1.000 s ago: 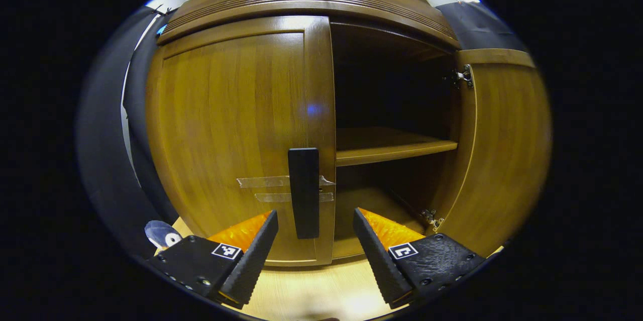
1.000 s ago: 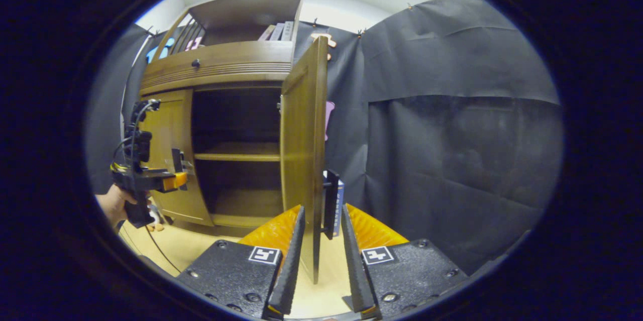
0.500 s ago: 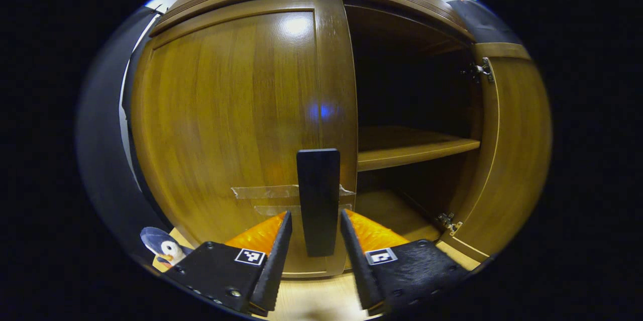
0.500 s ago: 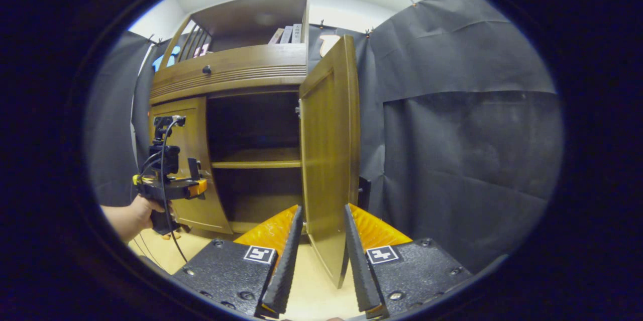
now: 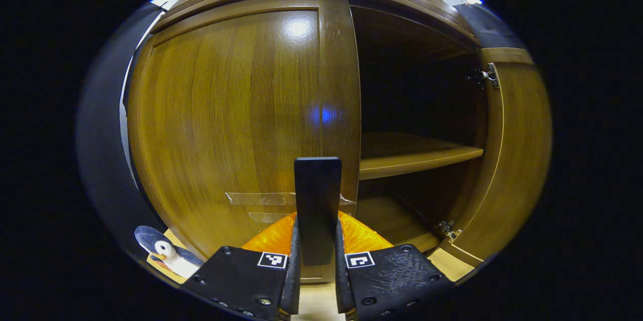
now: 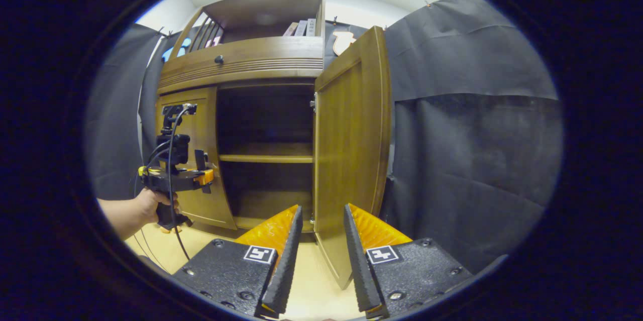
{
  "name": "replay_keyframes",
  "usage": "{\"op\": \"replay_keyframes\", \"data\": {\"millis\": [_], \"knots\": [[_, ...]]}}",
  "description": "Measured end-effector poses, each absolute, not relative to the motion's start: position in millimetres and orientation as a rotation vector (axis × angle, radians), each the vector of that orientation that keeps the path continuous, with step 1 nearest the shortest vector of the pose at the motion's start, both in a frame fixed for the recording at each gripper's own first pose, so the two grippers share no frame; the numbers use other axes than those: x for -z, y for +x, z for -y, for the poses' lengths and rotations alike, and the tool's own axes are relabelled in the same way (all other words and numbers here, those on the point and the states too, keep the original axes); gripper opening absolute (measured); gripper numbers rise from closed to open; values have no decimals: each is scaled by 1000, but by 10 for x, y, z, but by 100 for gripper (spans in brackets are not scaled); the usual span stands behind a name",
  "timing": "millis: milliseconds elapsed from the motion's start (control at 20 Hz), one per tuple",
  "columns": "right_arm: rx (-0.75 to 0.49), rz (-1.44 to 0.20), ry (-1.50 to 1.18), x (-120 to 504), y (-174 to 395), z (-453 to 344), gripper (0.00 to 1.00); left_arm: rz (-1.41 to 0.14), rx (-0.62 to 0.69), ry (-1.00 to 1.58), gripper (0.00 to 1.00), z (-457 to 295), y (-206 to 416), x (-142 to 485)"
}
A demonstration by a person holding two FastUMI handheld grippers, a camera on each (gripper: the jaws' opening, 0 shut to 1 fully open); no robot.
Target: Open the right door of the double-door shoe cabinet with the right hand, and open the left door with the left hand.
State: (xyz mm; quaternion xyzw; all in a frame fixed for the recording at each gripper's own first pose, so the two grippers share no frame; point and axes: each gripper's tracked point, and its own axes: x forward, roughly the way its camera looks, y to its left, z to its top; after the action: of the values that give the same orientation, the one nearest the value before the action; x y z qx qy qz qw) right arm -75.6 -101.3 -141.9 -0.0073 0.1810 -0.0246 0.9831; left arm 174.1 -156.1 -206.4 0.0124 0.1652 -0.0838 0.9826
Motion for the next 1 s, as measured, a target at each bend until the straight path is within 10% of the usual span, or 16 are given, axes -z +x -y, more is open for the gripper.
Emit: {"op": "replay_keyframes", "data": {"millis": [1000], "knots": [[-89,-405,26,1616,-772,579,55,-358,133,-32,28,1289,976,1974]]}}
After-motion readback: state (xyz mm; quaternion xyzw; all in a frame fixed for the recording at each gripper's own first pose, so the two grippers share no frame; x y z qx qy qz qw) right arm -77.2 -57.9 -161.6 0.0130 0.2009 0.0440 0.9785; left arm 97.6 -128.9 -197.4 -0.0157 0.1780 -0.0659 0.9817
